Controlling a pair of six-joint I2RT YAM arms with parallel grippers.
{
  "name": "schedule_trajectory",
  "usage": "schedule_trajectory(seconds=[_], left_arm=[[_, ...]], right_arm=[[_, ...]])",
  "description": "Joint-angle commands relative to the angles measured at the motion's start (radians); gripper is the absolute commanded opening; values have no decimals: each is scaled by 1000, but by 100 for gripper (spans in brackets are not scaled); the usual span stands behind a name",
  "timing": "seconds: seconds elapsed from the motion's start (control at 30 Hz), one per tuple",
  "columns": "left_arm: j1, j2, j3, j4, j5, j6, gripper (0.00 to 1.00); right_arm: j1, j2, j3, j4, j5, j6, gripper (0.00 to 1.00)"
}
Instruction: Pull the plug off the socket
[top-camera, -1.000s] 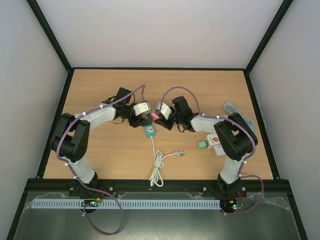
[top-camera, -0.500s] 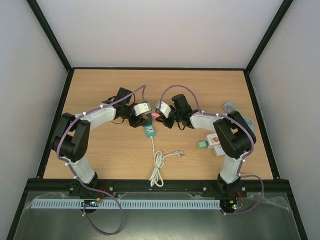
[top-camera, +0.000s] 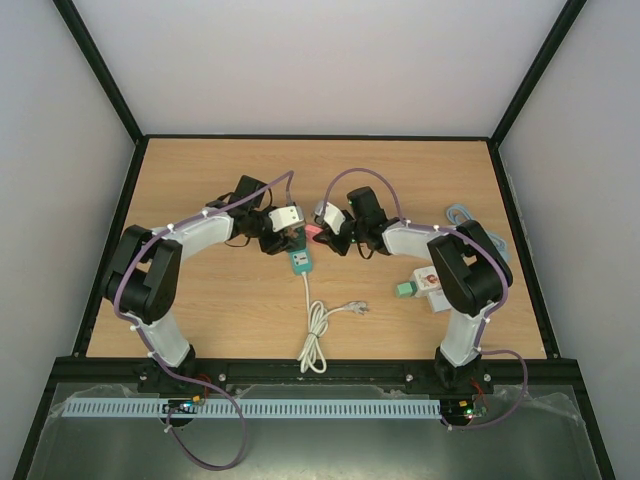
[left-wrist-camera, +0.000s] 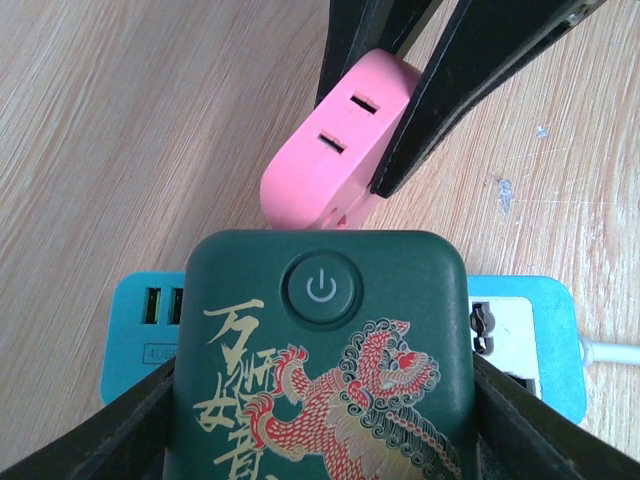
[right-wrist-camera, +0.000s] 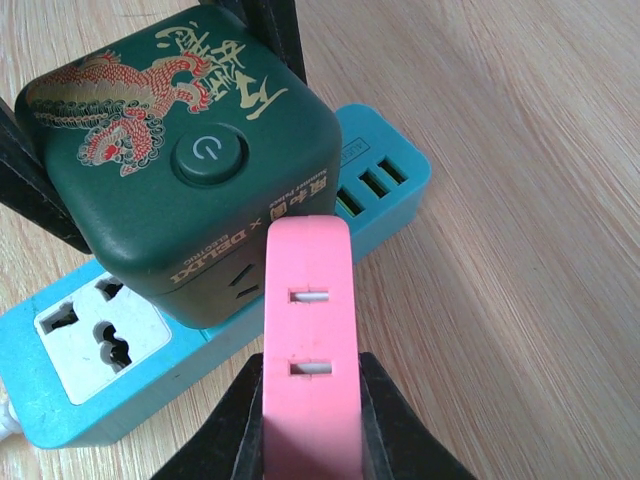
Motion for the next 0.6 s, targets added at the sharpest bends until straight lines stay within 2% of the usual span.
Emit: schedule_trajectory(seconds=[0.0, 0.57], left_arm=[[-5, 35, -16, -64, -33, 9, 21], [11, 21, -17, -96, -54, 37, 19]], right_arm=[[-41, 18, 16, -2, 42, 5, 2], [-51, 21, 68, -35, 67, 8, 2]])
